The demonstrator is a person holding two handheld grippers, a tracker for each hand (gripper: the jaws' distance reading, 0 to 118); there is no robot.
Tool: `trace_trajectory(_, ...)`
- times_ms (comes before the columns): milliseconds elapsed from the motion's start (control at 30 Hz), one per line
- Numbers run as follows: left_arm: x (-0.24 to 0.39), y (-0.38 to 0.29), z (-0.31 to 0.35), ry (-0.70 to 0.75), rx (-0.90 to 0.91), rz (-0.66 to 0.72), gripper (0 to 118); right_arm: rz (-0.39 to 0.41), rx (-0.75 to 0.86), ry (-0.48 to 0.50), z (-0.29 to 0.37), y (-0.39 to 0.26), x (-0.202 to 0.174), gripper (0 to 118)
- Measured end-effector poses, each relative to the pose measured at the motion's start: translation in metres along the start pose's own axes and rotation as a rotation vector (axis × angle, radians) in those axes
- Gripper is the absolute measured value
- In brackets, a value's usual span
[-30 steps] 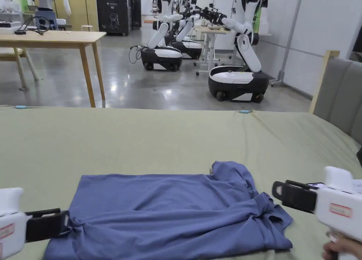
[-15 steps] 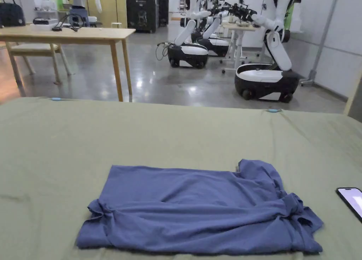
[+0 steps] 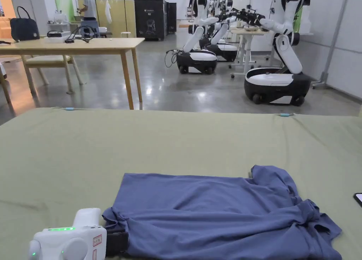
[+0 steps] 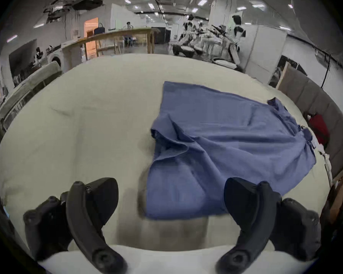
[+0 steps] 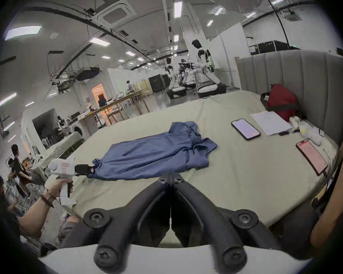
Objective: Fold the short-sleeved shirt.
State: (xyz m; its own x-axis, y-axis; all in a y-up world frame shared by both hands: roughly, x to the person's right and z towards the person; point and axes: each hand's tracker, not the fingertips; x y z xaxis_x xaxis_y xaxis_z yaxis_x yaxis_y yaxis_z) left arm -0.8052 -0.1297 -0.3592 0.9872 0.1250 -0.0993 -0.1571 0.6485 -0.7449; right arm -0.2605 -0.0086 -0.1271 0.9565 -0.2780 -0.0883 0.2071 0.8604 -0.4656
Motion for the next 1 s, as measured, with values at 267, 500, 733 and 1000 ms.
trace_trajectory(267, 0.031, -0.007, 0.005, 0.071, -0.003, -0.17, 33, 0.014, -0.068, 0.0, -0.016, -0.004, 0.001, 0)
trace_trajectory(500, 0.04, -0.006, -0.003, 0.083, -0.02, -0.23, 9, 0.136, -0.127, -0.016, -0.092, 0.029, 0.014, 0)
trace_trajectory(733, 0.031, -0.007, -0.002, 0.044, -0.009, -0.19, 9, 0.127, -0.317, -0.102, -0.22, 0.021, 0.069, 111)
trace_trajectory(1000, 0.028, -0.007, -0.004, 0.033, -0.011, -0.182, 9, 0.196, -0.441, -0.169, -0.276, 0.011, 0.067, 65)
